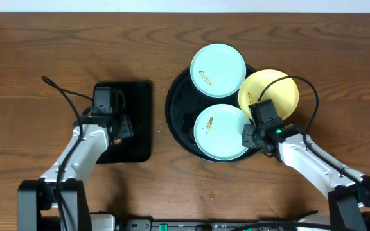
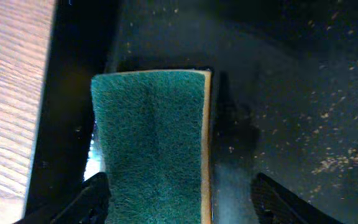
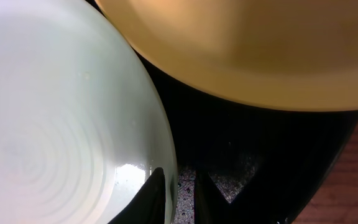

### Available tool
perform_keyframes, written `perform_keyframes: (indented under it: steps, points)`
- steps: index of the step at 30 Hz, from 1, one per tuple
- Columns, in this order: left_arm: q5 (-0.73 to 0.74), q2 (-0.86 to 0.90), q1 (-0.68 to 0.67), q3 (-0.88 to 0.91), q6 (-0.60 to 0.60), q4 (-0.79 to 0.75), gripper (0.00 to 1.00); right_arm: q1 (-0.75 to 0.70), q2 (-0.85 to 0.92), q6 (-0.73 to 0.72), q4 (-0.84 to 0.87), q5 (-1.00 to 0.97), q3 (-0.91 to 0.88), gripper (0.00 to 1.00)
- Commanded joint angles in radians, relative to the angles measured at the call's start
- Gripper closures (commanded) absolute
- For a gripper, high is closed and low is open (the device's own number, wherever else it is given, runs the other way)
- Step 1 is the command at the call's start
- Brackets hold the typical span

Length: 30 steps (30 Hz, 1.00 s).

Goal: Clean dirty plates on tray and stack at the side

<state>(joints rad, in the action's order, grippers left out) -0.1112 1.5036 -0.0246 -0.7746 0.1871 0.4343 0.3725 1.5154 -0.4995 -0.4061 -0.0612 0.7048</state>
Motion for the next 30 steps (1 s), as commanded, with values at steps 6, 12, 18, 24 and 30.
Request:
perform_keyframes:
  steps: [6,12,18,24,30]
  points:
    - [-0.006,-0.017,0.000,-0.009,0.017,0.016,0.31,0.008,0.006,0.007,0.002,-0.017,-0.008,0.85]
    - [-0.005,-0.036,0.000,-0.010,0.055,0.002,0.50,0.008,0.006,0.007,0.002,-0.017,-0.007,0.85]
    - [-0.006,-0.095,0.000,-0.010,0.060,0.013,0.50,0.008,0.006,0.007,0.002,-0.017,-0.008,0.85]
    - [-0.054,-0.082,0.000,-0.007,0.081,0.017,0.52,0.008,0.006,0.008,0.002,-0.017,-0.007,0.85]
    - [-0.085,-0.037,0.000,-0.005,0.081,0.018,0.55,0.008,0.006,0.008,0.002,-0.017,-0.008,0.85]
